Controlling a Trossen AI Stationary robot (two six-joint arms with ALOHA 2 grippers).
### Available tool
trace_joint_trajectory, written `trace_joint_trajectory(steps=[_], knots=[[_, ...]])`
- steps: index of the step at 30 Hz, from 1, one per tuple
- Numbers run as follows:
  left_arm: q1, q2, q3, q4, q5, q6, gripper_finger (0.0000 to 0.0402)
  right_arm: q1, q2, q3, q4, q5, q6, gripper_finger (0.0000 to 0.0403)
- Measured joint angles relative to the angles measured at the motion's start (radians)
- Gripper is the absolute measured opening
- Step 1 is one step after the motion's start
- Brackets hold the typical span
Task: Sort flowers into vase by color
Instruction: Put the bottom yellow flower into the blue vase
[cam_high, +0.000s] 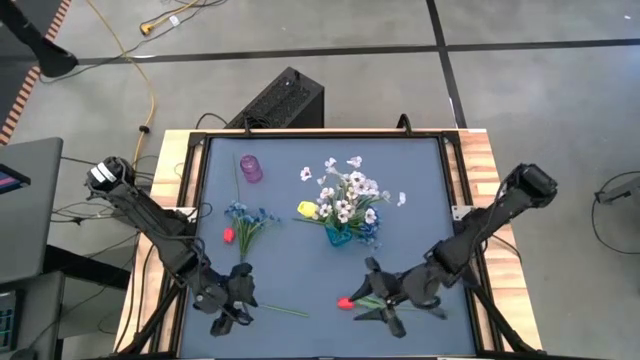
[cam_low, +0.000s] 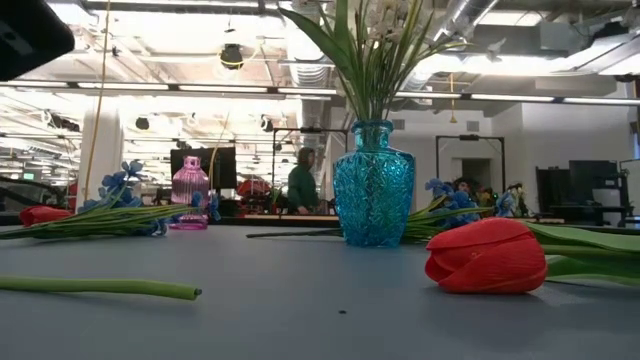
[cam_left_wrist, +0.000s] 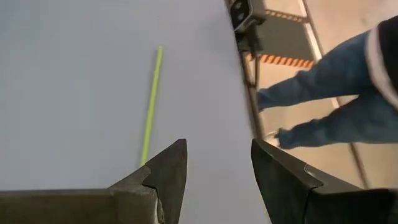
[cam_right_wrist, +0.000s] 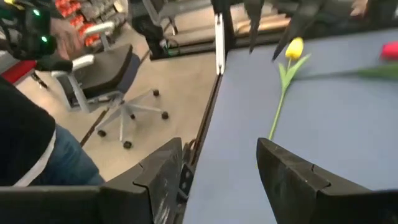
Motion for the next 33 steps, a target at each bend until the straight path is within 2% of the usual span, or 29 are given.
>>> trace_joint_trajectory(steps=[6,10,16,22,27,33], knots=[[0.007,0.001,0.000,-0.118,0.001,0.049,0.0168,0.019,0.093,0.080,-0.049,0.000,0.041,0.0234],[0.012,0.015,0.000,-0.117,-0.024,0.053,0.0168,0.018,0.126,0.103,-0.052,-0.008,0.056,0.0234],[0.006,0.186,0.001,-0.092,0.005,0.041,0.0168,-0.004,0.130,0.112,-0.054,-0.052,0.077,0.0234],[0.003,0.317,0.062,-0.101,-0.037,0.062,0.0167,-0.030,0.107,0.112,-0.056,-0.069,0.077,0.0234],[-0.004,0.450,0.166,-0.238,-0.116,0.089,0.0167,-0.044,0.101,0.112,-0.072,-0.093,0.077,0.0234],[-0.012,0.561,0.287,-0.377,-0.142,0.132,0.0167,-0.052,0.101,0.112,-0.092,-0.122,0.076,0.0234]])
